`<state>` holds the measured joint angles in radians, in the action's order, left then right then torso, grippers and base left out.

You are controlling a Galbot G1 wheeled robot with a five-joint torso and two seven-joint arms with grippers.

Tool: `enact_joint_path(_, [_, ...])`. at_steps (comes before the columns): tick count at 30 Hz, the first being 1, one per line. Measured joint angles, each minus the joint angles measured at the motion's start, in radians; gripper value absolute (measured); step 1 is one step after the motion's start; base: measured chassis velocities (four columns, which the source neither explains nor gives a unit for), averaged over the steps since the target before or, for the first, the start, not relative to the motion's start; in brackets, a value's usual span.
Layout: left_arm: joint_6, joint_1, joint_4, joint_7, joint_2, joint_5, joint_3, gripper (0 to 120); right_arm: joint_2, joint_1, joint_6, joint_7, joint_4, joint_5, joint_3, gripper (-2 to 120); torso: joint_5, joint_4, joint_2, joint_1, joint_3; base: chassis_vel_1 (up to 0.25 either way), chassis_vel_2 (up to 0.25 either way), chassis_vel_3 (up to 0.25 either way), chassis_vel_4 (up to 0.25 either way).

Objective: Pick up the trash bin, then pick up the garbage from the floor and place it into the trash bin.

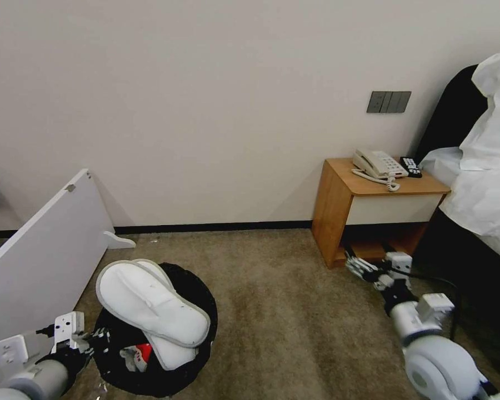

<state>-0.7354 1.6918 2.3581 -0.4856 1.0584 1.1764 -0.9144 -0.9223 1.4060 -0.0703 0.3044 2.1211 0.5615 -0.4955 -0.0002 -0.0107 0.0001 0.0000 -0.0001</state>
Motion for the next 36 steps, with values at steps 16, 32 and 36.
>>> enact_joint_path(16, [0.0,0.001,0.001,0.017,0.011,-0.026,-0.008,2,-0.278,0.246,0.066,-0.149,0.121,-0.28,-0.121,100,0.0002,-0.0001,0.0,0.0,0.0,0.0,0.0,0.0,0.0])
enact_joint_path(32, [0.0,-0.015,-0.035,0.024,0.009,-0.042,-0.006,2,-0.319,0.361,0.183,-0.263,0.151,-0.424,-0.115,100,0.0002,0.0,0.0,0.0,0.0,0.0,0.0,0.0,0.0])
enact_joint_path(36, [0.0,-0.025,-0.04,0.024,0.006,-0.042,-0.007,2,-0.33,0.364,0.195,-0.262,0.146,-0.451,-0.11,100,0.0002,0.0,0.0,0.0,0.0,0.0,0.0,0.0,0.0])
